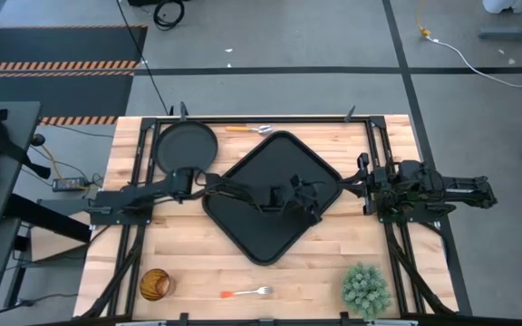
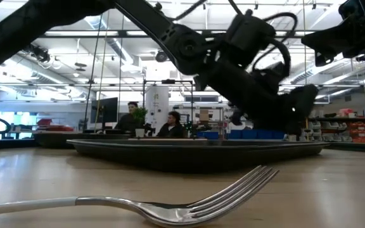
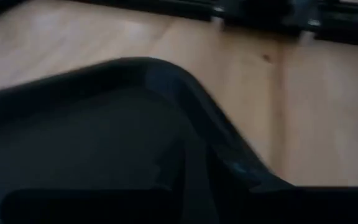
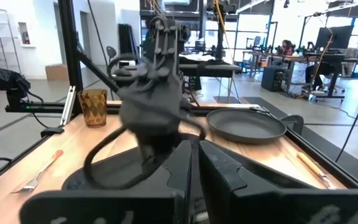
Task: Pick and place plate/cup/fork/spoon on tray
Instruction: Move the black tray to the center of the table
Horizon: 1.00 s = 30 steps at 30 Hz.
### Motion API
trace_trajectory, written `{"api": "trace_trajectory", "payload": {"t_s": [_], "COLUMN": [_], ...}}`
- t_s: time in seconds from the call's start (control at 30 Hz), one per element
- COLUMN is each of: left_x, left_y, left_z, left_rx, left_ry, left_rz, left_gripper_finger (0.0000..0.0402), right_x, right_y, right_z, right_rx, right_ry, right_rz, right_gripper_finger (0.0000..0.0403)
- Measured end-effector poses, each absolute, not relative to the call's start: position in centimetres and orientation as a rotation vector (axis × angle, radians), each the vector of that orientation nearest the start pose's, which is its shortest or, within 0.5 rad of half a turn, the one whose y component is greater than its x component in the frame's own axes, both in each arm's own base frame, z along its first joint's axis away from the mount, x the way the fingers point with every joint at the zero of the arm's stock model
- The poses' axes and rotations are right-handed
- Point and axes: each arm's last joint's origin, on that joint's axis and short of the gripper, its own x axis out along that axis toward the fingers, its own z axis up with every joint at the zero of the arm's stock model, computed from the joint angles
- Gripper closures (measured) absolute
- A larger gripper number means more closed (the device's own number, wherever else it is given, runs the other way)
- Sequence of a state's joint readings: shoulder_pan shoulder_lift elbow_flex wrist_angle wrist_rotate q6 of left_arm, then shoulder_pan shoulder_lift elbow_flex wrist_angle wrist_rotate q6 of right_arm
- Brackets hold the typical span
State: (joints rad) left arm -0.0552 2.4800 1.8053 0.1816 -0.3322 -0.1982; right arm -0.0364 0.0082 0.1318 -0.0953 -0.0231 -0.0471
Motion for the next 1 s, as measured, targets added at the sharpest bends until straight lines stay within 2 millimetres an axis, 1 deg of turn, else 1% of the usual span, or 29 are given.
{"api": "trace_trajectory", "payload": {"t_s": [0.13,0.23,0.37,0.47,0.6,0.73,0.9,1.0], "left_x": [54.3,54.0,53.6,53.2,52.1,50.2,47.4,45.5], "left_y": [-3.2,-4.1,-5.7,-7.1,-9.3,-11.9,-14.4,-15.7], "left_z": [10.0,9.4,9.4,9.5,10.5,11.7,13.9,15.3], "left_rx": [-0.102,-0.100,-0.083,-0.086,-0.108,-0.100,-0.116,-0.067], "left_ry": [0.482,0.540,0.594,0.634,0.745,0.901,1.059,1.135], "left_rz": [0.258,0.202,0.146,0.072,-0.058,-0.149,-0.139,-0.057], "left_gripper_finger": [0.0333,0.0333,0.0333,0.0333,0.0333,0.0333,0.0333,0.0333], "right_x": [8.8,8.8,8.8,8.8,8.8,8.8,8.8,8.8], "right_y": [-0.3,-0.3,-0.3,-0.3,-0.3,-0.3,-0.3,-0.3], "right_z": [19.9,19.9,19.9,19.9,19.9,19.9,19.9,19.9], "right_rx": [-0.048,-0.048,-0.048,-0.048,-0.048,-0.049,-0.049,-0.049], "right_ry": [-0.034,-0.033,-0.033,-0.033,-0.033,-0.039,-0.040,-0.040], "right_rz": [-0.014,-0.014,-0.015,-0.015,-0.015,-0.018,-0.017,-0.018], "right_gripper_finger": [0.0365,0.0365,0.0365,0.0365,0.0365,0.0365,0.0365,0.0365]}}
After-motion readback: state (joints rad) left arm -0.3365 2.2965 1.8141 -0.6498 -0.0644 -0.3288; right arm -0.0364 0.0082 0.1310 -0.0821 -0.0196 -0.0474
